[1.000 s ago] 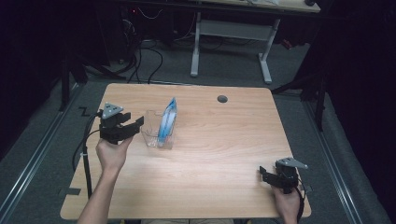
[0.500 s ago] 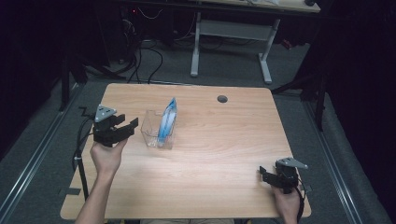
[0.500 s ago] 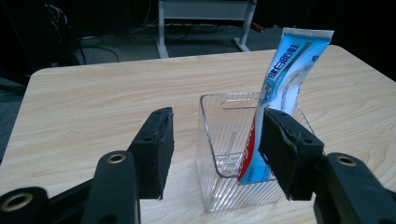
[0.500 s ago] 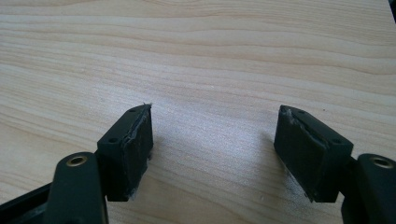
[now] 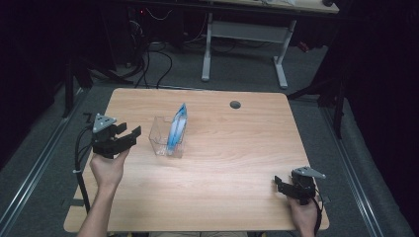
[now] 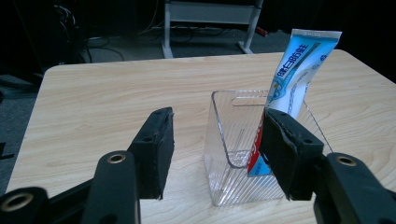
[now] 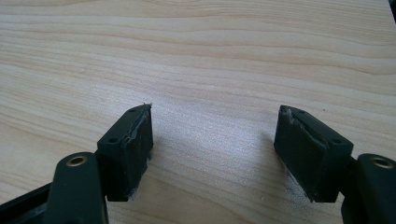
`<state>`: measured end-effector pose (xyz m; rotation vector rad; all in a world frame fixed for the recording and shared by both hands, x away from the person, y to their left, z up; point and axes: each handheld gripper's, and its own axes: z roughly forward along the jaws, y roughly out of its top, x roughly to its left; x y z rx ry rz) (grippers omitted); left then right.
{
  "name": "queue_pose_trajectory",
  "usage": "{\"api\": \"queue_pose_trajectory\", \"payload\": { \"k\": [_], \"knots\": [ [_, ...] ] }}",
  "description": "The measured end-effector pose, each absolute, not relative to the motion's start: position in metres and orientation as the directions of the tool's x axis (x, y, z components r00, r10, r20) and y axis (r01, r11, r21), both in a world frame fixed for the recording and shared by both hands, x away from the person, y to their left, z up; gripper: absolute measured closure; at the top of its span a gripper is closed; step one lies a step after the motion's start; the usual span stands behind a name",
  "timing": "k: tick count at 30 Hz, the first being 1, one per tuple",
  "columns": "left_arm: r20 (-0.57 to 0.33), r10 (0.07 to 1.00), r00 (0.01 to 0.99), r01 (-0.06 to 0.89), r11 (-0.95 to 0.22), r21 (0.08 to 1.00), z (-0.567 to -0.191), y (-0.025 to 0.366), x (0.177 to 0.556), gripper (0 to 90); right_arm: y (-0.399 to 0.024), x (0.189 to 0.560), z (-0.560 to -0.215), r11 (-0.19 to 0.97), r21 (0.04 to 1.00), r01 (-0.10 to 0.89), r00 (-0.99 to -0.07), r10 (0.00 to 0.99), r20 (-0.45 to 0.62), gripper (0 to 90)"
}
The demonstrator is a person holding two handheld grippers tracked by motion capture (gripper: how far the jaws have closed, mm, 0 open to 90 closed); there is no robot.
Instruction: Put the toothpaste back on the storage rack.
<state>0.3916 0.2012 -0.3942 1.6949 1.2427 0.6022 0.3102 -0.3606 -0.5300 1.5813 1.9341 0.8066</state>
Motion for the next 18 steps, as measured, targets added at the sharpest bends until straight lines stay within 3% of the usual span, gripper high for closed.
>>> {"api": "queue_pose_trajectory", "payload": {
  "k": [18],
  "knots": [
    [-0.113, 0.925, 0.363, 0.482, -0.083, 0.872, -0.401, 0.211, 0.38, 44.8, -0.361, 0.31, -0.53, 0.144, 0.72, 0.679, -0.19, 0.982, -0.017, 28.2]
  ]
}}
